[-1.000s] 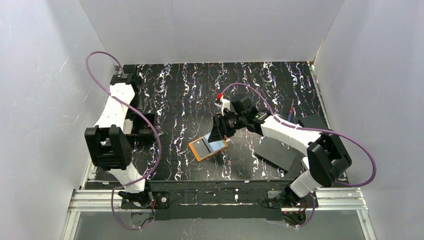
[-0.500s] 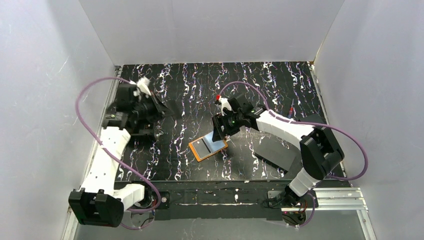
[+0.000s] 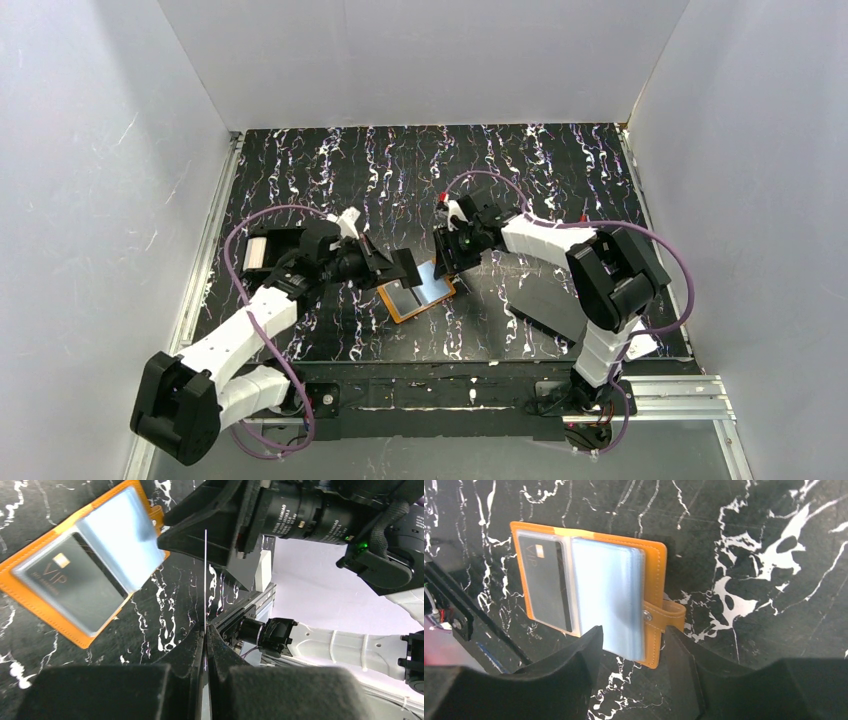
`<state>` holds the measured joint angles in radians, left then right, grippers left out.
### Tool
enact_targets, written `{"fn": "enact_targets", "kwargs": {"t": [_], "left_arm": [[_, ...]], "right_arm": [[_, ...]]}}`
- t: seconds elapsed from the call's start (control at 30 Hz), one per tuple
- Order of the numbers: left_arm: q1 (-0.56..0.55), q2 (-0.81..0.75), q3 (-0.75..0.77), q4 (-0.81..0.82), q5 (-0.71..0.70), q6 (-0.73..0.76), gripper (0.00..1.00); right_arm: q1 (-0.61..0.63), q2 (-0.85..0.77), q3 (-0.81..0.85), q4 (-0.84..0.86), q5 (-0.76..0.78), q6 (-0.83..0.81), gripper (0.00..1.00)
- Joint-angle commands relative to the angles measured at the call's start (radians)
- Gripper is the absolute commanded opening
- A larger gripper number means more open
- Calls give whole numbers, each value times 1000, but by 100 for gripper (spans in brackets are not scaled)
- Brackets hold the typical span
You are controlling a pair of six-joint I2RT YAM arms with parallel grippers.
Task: Put the credit cards into the card holder
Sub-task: Insert the credit card into the card holder.
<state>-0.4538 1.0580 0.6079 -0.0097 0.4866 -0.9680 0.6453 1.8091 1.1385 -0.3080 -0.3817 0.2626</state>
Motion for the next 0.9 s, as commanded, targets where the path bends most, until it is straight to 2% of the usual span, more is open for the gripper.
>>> {"fn": "enact_targets", "kwargs": {"t": [0.0, 0.17, 0.33, 0.47, 0.6, 0.67, 0.8, 0.87], "left_arm": [[-51, 29, -34, 79, -49, -14, 0], [-59, 30, -90, 88, -71, -17, 0], [-60, 22, -126, 88, -37, -3, 0], [-59, 56, -133, 88, 19, 50, 0], [-56, 99, -107, 64, 44, 144, 0], [-50, 159, -84, 49, 74, 175, 0], [-42, 215, -84, 76, 93, 154, 0], [-40, 213, -87, 70, 73, 154, 0]], "right_arm": [[-2, -38, -71, 68, 78, 56, 57], [-1, -89, -225, 192, 76, 201, 44], [-1, -196, -392, 298, 91, 315, 41], [-1, -237, -445, 359, 89, 347, 36], [-1, -201, -427, 369, 46, 325, 34], [-1, -199, -412, 359, 28, 298, 38], [-4, -207, -367, 310, 29, 220, 57], [-11, -218, -357, 270, 29, 202, 63]]}}
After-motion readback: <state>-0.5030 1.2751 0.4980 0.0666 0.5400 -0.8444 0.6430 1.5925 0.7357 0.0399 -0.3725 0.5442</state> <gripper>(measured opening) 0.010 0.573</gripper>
